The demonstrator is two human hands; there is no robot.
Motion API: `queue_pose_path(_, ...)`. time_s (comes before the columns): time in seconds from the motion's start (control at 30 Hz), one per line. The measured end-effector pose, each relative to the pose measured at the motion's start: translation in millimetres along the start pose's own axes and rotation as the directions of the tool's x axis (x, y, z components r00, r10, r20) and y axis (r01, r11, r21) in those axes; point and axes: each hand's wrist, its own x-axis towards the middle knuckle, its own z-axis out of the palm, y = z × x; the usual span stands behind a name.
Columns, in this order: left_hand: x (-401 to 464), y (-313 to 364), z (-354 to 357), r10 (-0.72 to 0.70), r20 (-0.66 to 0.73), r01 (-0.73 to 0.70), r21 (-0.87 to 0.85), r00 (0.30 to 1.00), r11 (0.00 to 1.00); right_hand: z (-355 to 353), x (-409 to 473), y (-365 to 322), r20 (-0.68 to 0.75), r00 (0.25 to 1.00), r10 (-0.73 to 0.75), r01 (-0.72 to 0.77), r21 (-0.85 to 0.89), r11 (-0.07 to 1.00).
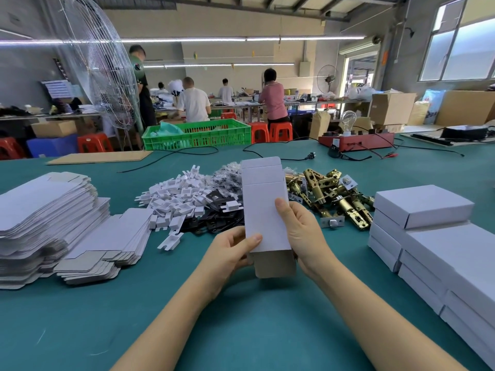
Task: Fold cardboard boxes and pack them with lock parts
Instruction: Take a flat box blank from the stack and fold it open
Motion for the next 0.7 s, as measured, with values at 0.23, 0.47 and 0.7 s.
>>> queue_pose_path(0.23,2,22,-8,0.057,-0.197,-0.087,-0.144,0.979,0.986,8,-4,-1,0.123,0.992,-0.025,0.043,-0.142,0.989)
queue_pose_path(0.47,0,29,1,0.054,-0.264,-0.119,-0.234,0.963,0.965,7,-3,-5,0.159,0.987,-0.020,0.050,-0.191,0.980)
queue_pose_path(0.7,-3,31,16,0.230,-0.181,-0.237,-0.022,0.956,0.971,14,-2,-18,-0.015,0.990,-0.140,0.130,-0.279,0.951)
